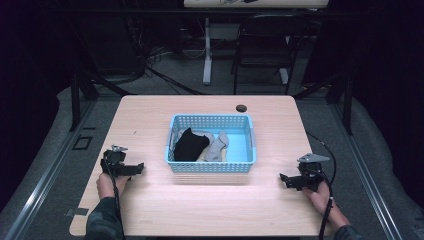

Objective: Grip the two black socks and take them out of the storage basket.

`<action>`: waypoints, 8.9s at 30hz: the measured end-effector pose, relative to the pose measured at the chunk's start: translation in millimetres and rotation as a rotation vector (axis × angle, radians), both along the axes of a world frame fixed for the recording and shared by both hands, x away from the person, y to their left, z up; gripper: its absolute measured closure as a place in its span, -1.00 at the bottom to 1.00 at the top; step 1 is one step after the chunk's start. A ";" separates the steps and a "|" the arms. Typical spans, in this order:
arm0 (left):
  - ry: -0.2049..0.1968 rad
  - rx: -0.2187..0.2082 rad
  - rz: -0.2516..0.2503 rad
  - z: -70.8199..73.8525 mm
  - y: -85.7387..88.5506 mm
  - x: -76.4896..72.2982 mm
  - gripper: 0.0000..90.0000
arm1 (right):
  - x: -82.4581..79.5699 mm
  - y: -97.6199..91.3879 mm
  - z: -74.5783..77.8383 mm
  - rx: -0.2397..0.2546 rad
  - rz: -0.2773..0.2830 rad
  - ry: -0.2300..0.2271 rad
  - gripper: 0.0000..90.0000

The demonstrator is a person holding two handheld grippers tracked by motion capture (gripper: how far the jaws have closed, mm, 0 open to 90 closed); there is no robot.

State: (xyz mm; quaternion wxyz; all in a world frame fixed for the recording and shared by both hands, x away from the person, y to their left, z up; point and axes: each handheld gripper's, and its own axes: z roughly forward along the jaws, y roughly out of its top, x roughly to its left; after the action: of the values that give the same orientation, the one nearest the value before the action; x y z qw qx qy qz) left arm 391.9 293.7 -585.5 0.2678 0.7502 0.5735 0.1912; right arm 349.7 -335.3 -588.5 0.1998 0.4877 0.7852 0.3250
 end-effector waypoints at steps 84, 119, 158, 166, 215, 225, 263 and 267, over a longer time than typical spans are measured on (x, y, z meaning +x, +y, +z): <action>-0.031 -0.003 -0.288 143.5 -84.6 25.2 -1.00 | -0.3 0.4 -0.3 0.005 -0.006 -0.001 -1.00; 0.143 0.105 -0.481 112.6 -197.5 77.2 -0.76 | -0.6 0.1 -0.3 0.004 -0.003 -0.002 -1.00; 0.206 0.178 -0.495 98.3 -206.4 75.6 0.64 | -1.0 0.0 -0.4 0.004 -0.003 -0.004 -1.00; 0.172 0.171 -0.506 111.9 -200.7 71.2 0.70 | -1.0 0.2 -0.5 0.005 -0.004 -0.005 -1.00; 0.043 0.105 -0.533 198.0 -192.2 68.7 0.72 | -1.1 0.8 -0.4 0.004 -0.011 -0.003 -1.00; 0.007 0.095 -0.496 216.5 -172.4 65.1 0.73 | -0.9 0.7 -0.3 0.004 -0.008 0.000 -1.00; -0.015 0.029 -0.271 208.9 -65.0 56.8 0.74 | -0.4 0.8 -0.3 0.004 -0.009 -0.001 -1.00; 0.000 0.028 -0.238 199.5 -52.9 57.5 0.74 | -0.4 0.8 -0.3 0.004 -0.009 -0.001 -1.00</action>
State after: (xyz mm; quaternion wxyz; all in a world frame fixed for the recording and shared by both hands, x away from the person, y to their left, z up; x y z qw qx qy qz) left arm 449.3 240.7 -386.0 0.2782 0.8166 0.4778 0.1660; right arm 349.3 -334.5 -588.8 0.2005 0.4913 0.7824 0.3259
